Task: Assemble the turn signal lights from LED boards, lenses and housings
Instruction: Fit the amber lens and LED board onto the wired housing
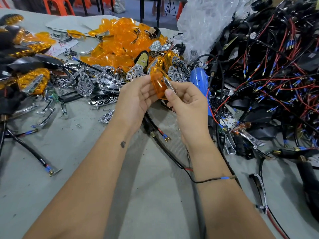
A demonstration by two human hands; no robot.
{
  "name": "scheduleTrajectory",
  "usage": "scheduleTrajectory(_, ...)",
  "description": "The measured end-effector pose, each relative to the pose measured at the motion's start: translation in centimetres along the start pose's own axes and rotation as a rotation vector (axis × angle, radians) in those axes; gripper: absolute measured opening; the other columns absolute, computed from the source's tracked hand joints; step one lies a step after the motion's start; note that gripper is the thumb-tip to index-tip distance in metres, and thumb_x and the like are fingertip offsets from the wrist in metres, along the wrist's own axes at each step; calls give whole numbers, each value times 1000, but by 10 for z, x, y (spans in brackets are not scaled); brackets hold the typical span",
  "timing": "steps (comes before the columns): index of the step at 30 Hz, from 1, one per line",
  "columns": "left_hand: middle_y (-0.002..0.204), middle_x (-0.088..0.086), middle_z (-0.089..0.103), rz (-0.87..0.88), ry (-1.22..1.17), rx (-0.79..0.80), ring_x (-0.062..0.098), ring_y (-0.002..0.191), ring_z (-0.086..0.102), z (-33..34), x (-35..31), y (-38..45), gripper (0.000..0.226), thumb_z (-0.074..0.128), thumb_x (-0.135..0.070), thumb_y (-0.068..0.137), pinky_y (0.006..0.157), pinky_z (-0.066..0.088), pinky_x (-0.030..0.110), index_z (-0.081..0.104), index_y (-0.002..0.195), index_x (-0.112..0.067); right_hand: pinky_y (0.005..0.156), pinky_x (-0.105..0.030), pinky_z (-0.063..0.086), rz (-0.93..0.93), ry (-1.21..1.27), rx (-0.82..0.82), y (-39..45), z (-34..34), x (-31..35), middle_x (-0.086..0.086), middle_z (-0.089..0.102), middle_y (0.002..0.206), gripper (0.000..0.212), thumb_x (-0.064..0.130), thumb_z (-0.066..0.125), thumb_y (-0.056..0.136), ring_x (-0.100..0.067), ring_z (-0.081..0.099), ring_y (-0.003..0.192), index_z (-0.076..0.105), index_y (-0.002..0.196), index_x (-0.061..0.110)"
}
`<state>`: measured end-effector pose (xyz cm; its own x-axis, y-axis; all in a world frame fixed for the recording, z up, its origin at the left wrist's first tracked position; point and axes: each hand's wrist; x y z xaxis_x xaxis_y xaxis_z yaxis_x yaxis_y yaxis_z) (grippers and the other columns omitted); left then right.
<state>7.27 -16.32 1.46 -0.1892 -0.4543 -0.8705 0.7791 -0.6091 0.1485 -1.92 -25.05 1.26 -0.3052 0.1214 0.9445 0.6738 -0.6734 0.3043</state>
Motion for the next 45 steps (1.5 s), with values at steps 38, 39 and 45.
scheduleTrajectory(38,89,-8,75,151,299,60,9,87,68,0,4,0,20,75,-9,82,80,55,25,73,96,-23,61,-51,50,-25,-252,-42,-4,3,-4,-11,63,65,24,12,65,95,-31,56,59,52,77,23)
scheduleTrajectory(39,89,-7,75,148,277,53,9,87,68,0,3,0,20,75,-11,80,80,55,26,73,96,-23,63,-51,52,-23,-235,-38,-4,2,-3,-5,63,64,23,11,65,94,-25,58,59,53,77,23)
scheduleTrajectory(45,85,-1,76,128,285,50,14,80,70,0,-1,-3,23,81,-24,69,74,57,26,74,90,-18,70,-55,53,-110,-287,-32,-5,2,-6,-4,65,73,25,12,68,90,-35,63,75,56,75,28)
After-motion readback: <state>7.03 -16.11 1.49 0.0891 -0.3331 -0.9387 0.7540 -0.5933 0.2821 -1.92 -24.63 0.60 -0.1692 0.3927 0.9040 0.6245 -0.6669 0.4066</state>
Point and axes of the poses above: each hand's wrist, its own y-axis towards the middle knuckle, its own z-axis out of the palm, x = y × z
